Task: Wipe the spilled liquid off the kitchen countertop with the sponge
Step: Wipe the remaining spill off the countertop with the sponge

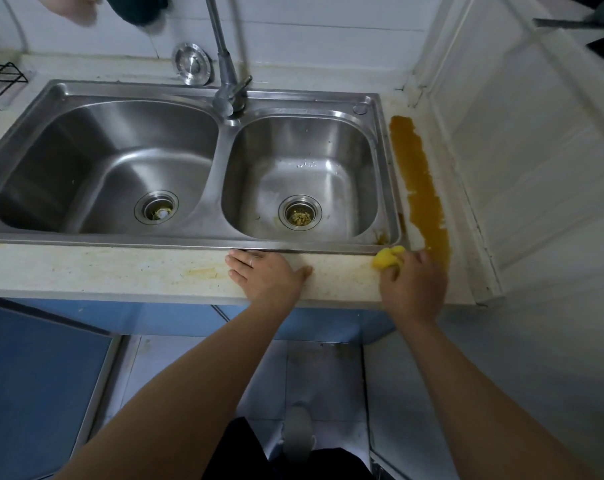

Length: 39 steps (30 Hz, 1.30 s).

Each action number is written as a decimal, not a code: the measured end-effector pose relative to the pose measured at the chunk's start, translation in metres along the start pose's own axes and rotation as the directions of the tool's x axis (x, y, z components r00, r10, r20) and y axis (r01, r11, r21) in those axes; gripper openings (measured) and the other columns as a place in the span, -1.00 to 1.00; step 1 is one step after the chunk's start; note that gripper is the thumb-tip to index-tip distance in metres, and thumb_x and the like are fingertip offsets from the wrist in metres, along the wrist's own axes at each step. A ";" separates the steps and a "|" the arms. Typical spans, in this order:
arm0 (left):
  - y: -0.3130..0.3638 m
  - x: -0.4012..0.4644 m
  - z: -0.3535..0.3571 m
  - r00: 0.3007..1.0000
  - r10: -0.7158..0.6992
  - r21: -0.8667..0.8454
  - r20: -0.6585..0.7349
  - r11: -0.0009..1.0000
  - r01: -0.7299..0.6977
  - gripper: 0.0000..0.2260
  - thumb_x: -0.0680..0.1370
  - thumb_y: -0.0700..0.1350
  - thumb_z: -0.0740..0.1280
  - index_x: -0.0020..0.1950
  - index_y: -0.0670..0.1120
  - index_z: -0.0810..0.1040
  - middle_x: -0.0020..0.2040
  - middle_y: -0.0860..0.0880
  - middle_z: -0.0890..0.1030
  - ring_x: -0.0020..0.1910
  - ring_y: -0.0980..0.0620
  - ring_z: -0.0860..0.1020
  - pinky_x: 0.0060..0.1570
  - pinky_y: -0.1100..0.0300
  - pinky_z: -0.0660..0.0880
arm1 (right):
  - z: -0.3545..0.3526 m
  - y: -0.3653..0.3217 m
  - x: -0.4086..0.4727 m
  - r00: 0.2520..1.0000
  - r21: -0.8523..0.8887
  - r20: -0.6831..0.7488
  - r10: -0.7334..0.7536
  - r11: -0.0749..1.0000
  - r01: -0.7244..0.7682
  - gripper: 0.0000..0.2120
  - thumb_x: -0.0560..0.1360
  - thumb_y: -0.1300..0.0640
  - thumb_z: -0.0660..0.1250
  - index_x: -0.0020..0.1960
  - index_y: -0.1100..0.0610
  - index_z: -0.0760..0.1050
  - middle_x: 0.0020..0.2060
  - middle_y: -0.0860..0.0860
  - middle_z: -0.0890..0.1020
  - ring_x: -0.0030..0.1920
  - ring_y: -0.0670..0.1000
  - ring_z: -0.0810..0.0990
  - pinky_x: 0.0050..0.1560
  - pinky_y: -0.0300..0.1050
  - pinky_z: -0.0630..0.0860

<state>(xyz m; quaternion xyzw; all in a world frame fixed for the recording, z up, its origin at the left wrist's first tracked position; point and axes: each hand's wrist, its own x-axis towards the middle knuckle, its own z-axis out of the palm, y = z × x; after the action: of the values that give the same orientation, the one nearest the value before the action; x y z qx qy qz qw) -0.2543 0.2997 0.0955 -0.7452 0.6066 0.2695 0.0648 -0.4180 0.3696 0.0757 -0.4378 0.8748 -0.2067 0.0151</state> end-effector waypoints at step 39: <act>-0.001 -0.001 0.001 1.000 0.019 0.005 0.023 1.000 -0.019 0.03 0.46 0.31 0.27 0.47 -0.42 -0.19 0.49 -0.39 -0.17 0.50 -0.33 -0.18 0.46 -0.10 -0.15 | 0.003 -0.025 -0.028 0.966 -0.033 0.086 -0.245 0.968 0.248 -0.69 0.36 0.18 0.13 -0.03 0.23 0.57 -0.07 0.16 0.59 -0.15 0.21 0.53 -0.18 -0.03 0.42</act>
<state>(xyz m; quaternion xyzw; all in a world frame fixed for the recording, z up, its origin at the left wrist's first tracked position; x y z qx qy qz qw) -0.2540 0.3010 0.0952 -0.7359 0.6137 0.2770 0.0713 -0.3811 0.3772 0.0776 -0.5516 0.8165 -0.1698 0.0155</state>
